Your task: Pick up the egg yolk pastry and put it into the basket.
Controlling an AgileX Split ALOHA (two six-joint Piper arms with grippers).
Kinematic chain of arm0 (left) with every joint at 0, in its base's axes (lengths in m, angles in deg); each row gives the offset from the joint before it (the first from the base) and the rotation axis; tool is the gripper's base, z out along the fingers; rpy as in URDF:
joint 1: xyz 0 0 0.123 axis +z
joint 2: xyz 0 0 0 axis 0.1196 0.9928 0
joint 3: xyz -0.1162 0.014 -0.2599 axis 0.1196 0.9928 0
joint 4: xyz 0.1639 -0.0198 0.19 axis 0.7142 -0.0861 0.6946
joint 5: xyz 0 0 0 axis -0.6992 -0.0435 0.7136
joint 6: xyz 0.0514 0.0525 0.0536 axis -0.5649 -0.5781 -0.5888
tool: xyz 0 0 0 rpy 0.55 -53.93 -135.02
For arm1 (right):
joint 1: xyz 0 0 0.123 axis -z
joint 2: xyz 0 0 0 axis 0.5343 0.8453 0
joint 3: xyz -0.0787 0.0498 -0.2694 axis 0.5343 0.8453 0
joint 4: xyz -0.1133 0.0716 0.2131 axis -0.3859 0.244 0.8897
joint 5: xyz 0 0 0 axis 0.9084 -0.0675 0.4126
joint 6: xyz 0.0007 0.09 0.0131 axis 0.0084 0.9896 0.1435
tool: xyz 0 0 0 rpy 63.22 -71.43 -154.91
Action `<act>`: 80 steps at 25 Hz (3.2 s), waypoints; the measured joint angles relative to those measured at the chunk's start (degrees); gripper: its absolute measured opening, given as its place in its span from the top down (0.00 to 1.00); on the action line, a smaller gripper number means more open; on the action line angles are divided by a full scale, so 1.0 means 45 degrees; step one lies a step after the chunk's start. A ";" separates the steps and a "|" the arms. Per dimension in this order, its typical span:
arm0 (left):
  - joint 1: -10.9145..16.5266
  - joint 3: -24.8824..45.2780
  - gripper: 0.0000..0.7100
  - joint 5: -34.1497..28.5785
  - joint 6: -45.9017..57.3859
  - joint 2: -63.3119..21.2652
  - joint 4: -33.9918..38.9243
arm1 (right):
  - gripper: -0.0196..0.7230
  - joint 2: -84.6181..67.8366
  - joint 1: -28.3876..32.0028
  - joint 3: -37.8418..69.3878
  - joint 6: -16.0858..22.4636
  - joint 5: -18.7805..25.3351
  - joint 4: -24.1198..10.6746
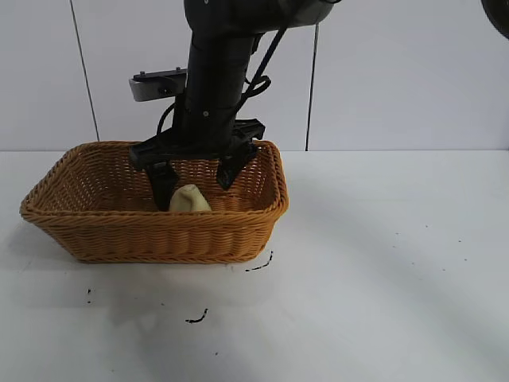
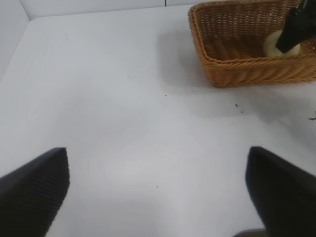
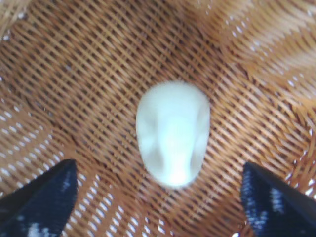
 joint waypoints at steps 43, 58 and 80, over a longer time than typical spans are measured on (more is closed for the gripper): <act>0.0000 0.0000 0.02 0.0000 0.0000 0.0000 0.0000 | 0.04 -0.3563 0.7999 0.1549 0.0487 0.2516 -0.0245; 0.0000 0.0000 0.02 0.0000 0.0000 0.0000 0.0000 | 0.04 -1.3441 0.7999 1.1356 0.0487 0.2538 -0.0172; 0.0000 0.0000 0.02 0.0000 0.0000 0.0000 0.0000 | 0.04 -2.8649 0.7999 2.0678 0.0487 0.0232 -0.0001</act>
